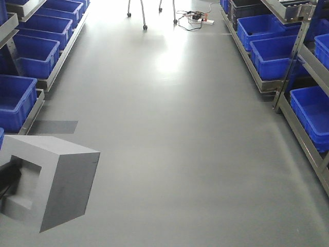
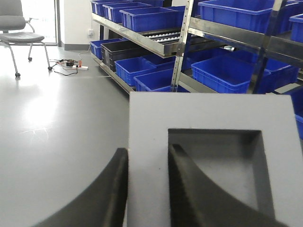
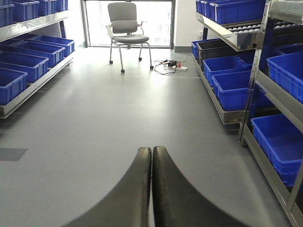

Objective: Sort gray base to blue bin
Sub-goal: 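Drive down the aisle carrying the gray block in the left gripper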

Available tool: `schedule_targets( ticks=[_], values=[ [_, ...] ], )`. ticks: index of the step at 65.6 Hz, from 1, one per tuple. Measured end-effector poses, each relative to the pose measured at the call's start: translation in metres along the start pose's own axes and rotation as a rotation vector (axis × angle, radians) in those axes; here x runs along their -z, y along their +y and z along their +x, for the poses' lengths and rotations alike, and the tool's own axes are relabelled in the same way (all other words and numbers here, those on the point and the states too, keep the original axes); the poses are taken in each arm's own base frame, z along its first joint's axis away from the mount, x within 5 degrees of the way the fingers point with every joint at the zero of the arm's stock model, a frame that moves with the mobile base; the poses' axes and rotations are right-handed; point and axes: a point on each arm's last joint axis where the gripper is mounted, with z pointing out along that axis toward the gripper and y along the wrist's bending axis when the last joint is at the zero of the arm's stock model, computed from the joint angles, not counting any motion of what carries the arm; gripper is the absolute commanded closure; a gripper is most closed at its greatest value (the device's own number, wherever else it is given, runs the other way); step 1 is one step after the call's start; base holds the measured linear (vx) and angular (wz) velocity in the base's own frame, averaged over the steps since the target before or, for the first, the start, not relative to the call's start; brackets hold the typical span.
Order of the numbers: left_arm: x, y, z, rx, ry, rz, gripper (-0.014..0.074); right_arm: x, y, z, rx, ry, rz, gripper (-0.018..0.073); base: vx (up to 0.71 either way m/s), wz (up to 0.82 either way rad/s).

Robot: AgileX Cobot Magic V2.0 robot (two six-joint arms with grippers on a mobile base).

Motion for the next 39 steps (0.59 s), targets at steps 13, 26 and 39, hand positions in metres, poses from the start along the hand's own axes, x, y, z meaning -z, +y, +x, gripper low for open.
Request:
schedule_targets(
  ticks=[13,26,39],
  values=[
    [0.0000,0.0000,0.0000,0.000,0.000,0.000,0.0602,0.0000,0.0000,0.0000,0.000,0.000,0.000,0.0568,0.43,-0.02],
    [0.0000,0.0000,0.0000,0.000,0.000,0.000,0.0602,0.0000,0.0000,0.0000,0.000,0.000,0.000,0.0568,0.44,0.00],
    [0.0000,0.0000,0.0000,0.000,0.000,0.000,0.0602,0.0000,0.0000,0.0000,0.000,0.000,0.000,0.0568,0.45,0.01]
  ],
)
